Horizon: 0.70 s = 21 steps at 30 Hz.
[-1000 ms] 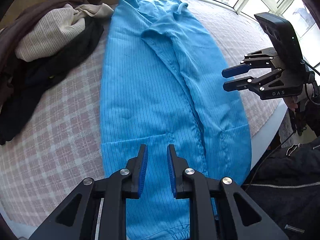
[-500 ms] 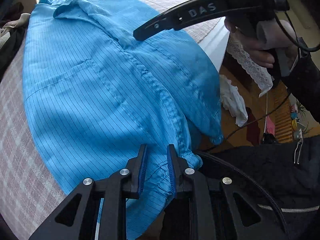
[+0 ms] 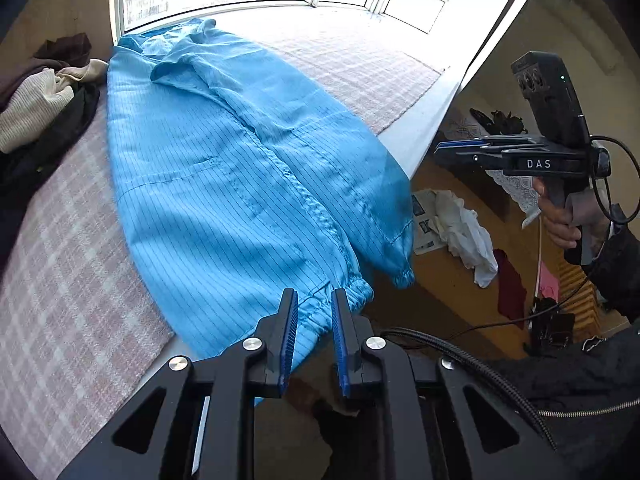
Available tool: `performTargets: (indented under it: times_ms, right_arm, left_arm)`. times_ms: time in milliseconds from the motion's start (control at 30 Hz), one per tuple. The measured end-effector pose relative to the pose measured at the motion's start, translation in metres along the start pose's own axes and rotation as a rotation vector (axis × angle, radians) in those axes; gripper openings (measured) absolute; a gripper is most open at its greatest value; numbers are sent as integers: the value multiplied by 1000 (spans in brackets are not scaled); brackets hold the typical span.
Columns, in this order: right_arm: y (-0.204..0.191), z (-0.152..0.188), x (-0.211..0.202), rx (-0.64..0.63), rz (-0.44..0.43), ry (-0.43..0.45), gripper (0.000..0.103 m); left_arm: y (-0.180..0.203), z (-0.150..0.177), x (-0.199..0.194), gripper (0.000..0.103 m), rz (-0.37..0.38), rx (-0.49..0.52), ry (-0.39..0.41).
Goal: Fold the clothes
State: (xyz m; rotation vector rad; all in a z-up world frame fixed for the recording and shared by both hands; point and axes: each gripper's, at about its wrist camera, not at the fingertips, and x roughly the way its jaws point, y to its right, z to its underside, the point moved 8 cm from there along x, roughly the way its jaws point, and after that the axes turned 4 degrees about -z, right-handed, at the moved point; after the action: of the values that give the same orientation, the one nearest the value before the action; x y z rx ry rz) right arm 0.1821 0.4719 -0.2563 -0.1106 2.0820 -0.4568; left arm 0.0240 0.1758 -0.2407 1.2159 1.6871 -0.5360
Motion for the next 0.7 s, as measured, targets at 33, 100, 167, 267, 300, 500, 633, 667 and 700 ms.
performTargets:
  times_ms: [33, 100, 167, 267, 300, 500, 633, 667, 700]
  right_arm:
    - [-12, 5, 7, -2, -43, -39, 34]
    - [-36, 8, 26, 16, -122, -119, 34]
    - [-56, 8, 44, 35, -156, -183, 35]
    - [-73, 6, 71, 22, -91, -261, 36]
    - [-77, 4, 75, 30, -77, -264, 36]
    - [-79, 3, 104, 106, 26, -341, 36]
    - [-77, 10, 112, 4, 128, -388, 29]
    - [-77, 11, 110, -9, 131, -391, 24]
    - [-77, 10, 105, -6, 97, -383, 24]
  left_arm:
    - [-1, 5, -3, 15, -15, 7, -6]
    - [-5, 14, -9, 15, -24, -5, -16]
    - [-7, 23, -13, 17, -35, 1, -26]
    - [-10, 28, -15, 17, -105, 64, -36]
    - [-10, 25, -16, 17, -102, 67, -27]
    - [-19, 18, 4, 17, -80, 71, -28]
    - [-15, 25, 20, 17, -42, 56, -67]
    - [-15, 26, 19, 17, -39, 56, -68]
    - [-14, 27, 18, 17, -37, 55, -70]
